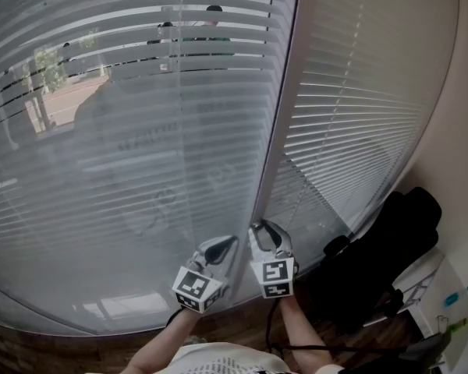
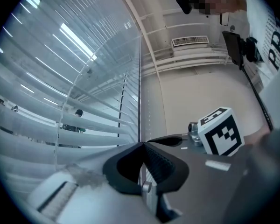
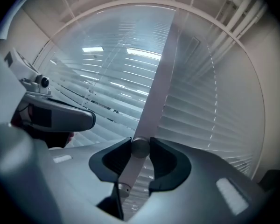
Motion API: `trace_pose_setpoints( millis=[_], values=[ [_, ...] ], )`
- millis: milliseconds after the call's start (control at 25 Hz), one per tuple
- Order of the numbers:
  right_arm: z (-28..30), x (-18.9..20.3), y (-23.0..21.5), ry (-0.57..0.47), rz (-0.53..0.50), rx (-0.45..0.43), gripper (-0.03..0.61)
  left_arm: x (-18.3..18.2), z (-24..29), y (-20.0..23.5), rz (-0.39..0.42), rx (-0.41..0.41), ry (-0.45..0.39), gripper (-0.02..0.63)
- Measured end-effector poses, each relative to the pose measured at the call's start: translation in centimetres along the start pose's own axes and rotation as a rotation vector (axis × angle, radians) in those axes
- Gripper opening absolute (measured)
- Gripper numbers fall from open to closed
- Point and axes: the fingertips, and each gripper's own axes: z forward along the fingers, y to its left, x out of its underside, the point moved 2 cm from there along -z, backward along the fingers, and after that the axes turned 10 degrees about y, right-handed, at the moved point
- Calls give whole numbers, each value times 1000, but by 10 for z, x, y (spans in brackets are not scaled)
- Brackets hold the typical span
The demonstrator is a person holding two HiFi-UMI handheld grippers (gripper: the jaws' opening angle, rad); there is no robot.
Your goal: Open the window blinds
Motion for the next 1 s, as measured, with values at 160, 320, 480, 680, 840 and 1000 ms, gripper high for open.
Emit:
trace_pose_setpoints(
  millis=[160,320,480,680,840,1000],
  values=[
    [0,1,-1,-1,57,-9,133,-1,1,-1,-3,9,-6,-8],
    [0,2,-5,-13,169,-23,133,-1,1,-1,-2,13,-7,-8],
    [1,4,-7,-19,265,-41,133,0,1,1,-7,12,-4,-8],
    [2,7,-9,-31,406,-73,133,1,1,2,-1,17,-12,-8],
    [3,8,-9,-37,477,-94,133,3,2,2,-4,25,-8,-8],
    [3,9,-9,-37,480,-98,133,5,3,0,-4,25,0,-8]
  ],
)
